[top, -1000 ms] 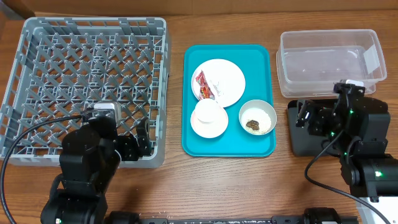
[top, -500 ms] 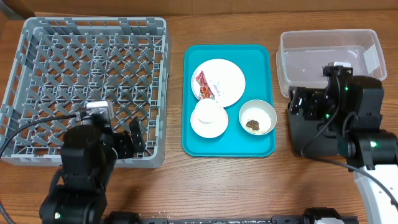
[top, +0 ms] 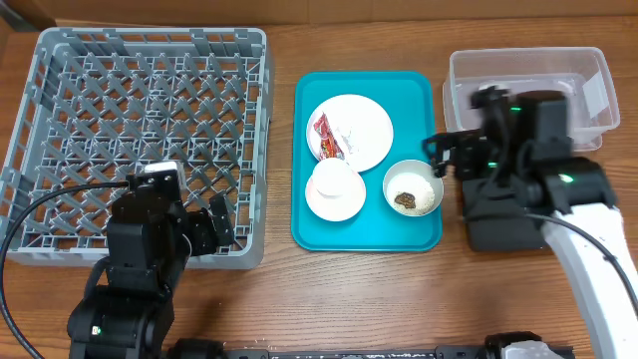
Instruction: Sort waste into correct bins and load items into the dishwasher
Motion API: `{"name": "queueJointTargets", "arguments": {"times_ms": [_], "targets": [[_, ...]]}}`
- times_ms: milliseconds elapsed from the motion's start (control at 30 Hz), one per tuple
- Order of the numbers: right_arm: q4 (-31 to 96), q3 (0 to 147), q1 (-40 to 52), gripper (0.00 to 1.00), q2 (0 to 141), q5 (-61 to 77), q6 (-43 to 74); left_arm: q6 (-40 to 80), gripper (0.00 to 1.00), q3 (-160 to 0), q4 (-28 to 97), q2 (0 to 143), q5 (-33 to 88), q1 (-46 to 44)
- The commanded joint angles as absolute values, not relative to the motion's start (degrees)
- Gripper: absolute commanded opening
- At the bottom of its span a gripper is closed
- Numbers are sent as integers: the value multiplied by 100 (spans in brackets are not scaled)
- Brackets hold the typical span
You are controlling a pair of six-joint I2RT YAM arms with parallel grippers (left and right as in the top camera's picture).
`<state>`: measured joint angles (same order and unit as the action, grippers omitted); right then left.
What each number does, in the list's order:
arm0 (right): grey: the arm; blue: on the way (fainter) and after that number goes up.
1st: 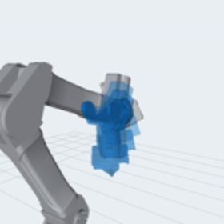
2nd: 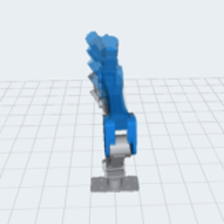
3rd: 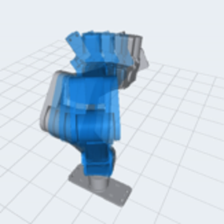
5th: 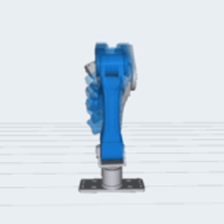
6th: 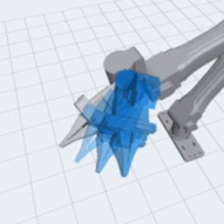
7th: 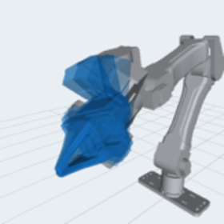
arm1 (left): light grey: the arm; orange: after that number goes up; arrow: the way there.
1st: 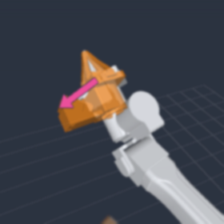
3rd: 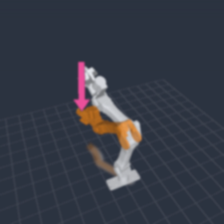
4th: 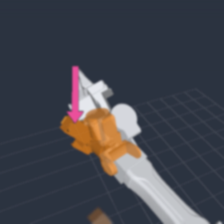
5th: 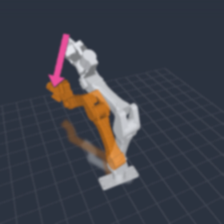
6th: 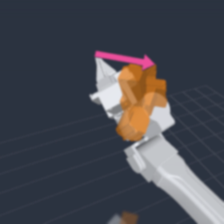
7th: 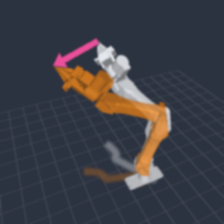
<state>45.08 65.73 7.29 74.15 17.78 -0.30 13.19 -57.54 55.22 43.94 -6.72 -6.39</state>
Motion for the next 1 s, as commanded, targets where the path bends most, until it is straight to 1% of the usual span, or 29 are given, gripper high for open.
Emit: {"name": "queueJointTargets", "arguments": {"times_ms": [0,67,233,300,333,367,433,533,633,733,800,967], "targets": [[4495,6925,1291,95,7841,1881,-193,1433,100,-5905,5524,4375,-744,-668],[4576,7225,1557,91,8121,1691,-169,1439,100,-5905,5520,4375,-744,-668],[4998,8388,1927,91,8971,1352,-38,1439,100,-5905,5527,4375,-744,-668],[5083,8785,1951,87,9338,1347,143,1439,100,-5905,5527,4375,-744,-668],[5089,8949,1951,82,9542,1352,285,1439,100,-5905,5527,4375,-742,-668],[5068,9052,1951,80,9699,1354,373,1439,100,-5905,5527,4375,-742,-668],[4965,9164,1951,79,10040,1352,462,1439,100,-5905,5527,4375,-744,-668],[4788,9164,1951,80,10420,1273,480,1439,100,-5905,5529,4375,-742,-668],[4696,9157,1951,78,10798,845,762,1439,100,-5905,5551,4375,-681,-668],[4582,9157,1955,76,11083,856,856,1439,100,-5905,5548,4377,-591,-668],[4501,9157,1957,72,11275,856,976,1439,100,-5905,5548,4377,-593,-668],[4388,9157,2034,72,11756,860,1229,1439,100,-5905,5553,4377,-591,-668]]}}
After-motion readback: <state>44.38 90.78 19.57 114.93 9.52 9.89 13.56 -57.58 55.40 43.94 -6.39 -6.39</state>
